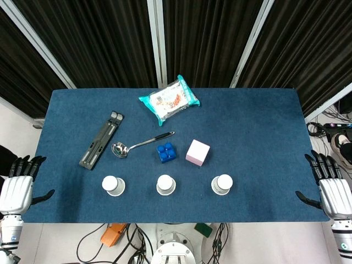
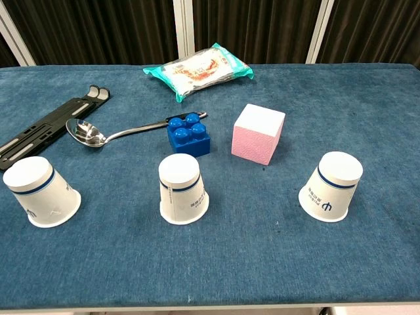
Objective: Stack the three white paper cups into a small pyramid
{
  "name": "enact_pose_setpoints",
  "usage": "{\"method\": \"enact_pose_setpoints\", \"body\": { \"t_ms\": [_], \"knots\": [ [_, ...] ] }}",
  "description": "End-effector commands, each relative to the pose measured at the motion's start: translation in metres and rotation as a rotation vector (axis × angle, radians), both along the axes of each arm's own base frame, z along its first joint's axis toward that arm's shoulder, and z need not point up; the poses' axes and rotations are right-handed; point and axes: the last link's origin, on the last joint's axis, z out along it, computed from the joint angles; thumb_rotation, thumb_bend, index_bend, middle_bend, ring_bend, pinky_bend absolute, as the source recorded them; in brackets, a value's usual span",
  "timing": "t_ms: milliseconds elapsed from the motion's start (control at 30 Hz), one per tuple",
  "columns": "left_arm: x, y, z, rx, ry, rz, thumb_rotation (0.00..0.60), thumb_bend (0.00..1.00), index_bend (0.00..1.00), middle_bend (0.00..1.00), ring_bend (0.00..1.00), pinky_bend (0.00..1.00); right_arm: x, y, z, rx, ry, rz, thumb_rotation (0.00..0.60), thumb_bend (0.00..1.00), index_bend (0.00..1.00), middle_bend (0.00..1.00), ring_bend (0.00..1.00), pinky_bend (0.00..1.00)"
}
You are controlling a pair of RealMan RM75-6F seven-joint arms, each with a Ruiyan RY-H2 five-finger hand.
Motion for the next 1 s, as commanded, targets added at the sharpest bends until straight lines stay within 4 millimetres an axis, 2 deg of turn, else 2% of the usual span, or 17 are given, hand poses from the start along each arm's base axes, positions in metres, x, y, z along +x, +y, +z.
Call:
{"method": "enact_pose_setpoints", "body": {
  "t_ms": [33,233,467,533,767,1000],
  "knots": [
    [0.003,0.001,-0.001,-0.01,-0.001,-0.002,0.6,0.14,0.14,0.12,0.06,0.0,0.002,-0.003,0.0,0.001,-0.002,0.005,0.6,0.26,0.0,0.03,0.0,0.0],
    [0.024,0.008,-0.014,-0.083,-0.051,-0.09,0.6,0.14,0.14,0.12,0.06,0.0,0.007,-0.007,0.005,-0.009,0.012,0.025,0.6,0.26,0.0,0.03,0.0,0.0],
    [0.066,0.026,-0.053,-0.297,-0.126,-0.25,0.6,0.17,0.2,0.12,0.06,0.0,0.006,-0.004,0.008,-0.016,0.014,0.022,0.6,0.26,0.0,0.03,0.0,0.0],
    [0.072,0.031,-0.063,-0.344,-0.125,-0.267,0.6,0.19,0.22,0.12,0.06,0.0,0.005,-0.003,0.008,-0.016,0.013,0.019,0.6,0.26,0.0,0.03,0.0,0.0],
    [0.081,0.044,-0.086,-0.439,-0.107,-0.245,0.6,0.22,0.24,0.12,0.06,0.0,0.002,-0.003,0.007,-0.013,0.009,0.008,0.6,0.26,0.0,0.03,0.0,0.0],
    [0.078,0.047,-0.091,-0.462,-0.096,-0.209,0.6,0.24,0.25,0.12,0.06,0.0,-0.001,-0.005,0.007,-0.011,0.007,-0.002,0.6,0.26,0.0,0.03,0.0,0.0]
  ]
}}
